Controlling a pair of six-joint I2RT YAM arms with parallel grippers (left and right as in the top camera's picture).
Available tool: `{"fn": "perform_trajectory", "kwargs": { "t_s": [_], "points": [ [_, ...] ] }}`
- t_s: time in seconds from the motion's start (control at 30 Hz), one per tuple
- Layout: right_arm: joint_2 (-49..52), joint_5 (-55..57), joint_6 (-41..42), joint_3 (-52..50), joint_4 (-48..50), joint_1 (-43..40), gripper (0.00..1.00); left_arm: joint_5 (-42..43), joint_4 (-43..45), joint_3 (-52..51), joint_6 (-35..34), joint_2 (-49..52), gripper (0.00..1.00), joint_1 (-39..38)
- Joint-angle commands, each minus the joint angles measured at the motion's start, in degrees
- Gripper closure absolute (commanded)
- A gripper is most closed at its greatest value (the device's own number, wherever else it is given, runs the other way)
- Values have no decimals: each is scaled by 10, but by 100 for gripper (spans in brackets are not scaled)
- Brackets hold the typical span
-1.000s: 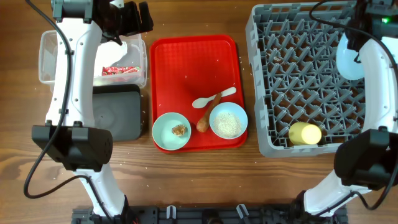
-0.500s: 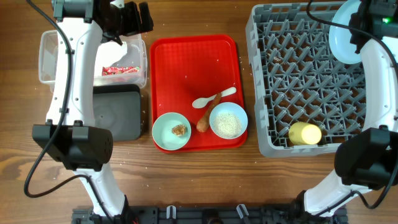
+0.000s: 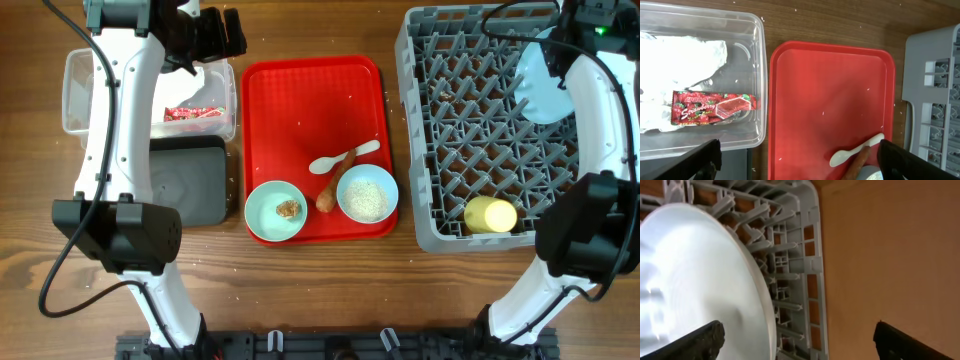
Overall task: Sort waste into correct bins and load items into the dishwasher rack
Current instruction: 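Stand the blue plate upright in the dish rack with the right gripper, then grasp the carrot on the red tray with the left gripper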
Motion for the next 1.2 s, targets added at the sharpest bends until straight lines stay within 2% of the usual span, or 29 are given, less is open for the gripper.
{"fn": "perform_trajectory", "kwargs": {
  "t_s": [0.0,0.1,0.17,0.27,0.33,0.4,0.47,0.57,0.73,0.8,0.87,1.07,1.17],
  "points": [
    [-51,-6,20,16,25,11,0,-7,-7,0,-5,8,0,-2],
    [-135,-127,97,16,2,43,0,-5,-25,0,-5,5,0,-6],
    [-196,-274,183,16,-66,77,0,-5,-41,0,-5,-4,1,-19],
    [-228,-513,198,16,-123,96,0,-5,-64,0,-5,-18,1,-51],
    [-225,-618,202,15,-151,96,0,-6,-95,0,-5,-21,2,-74],
    [-215,-631,243,0,-183,97,0,-13,-143,0,-5,-21,4,-102],
    [-205,-631,247,-19,-197,105,1,-29,-159,0,-5,-21,3,-124],
    [-194,-628,247,-45,-209,134,4,-46,-162,-1,-5,-21,0,-160],
    [-195,-549,301,-45,-200,140,6,-46,-149,-36,-5,-20,5,-195],
    [-195,-534,317,-44,-195,140,7,-46,-90,-131,-5,-20,9,-228],
    [-195,-534,318,-44,-191,140,7,-46,-46,-178,-5,-20,12,-247],
    [-195,-523,318,-44,-188,140,11,-44,93,-279,-5,-20,39,-319],
    [-195,-523,318,-44,-190,140,12,-43,115,-308,-5,-20,40,-337]
  ]
}}
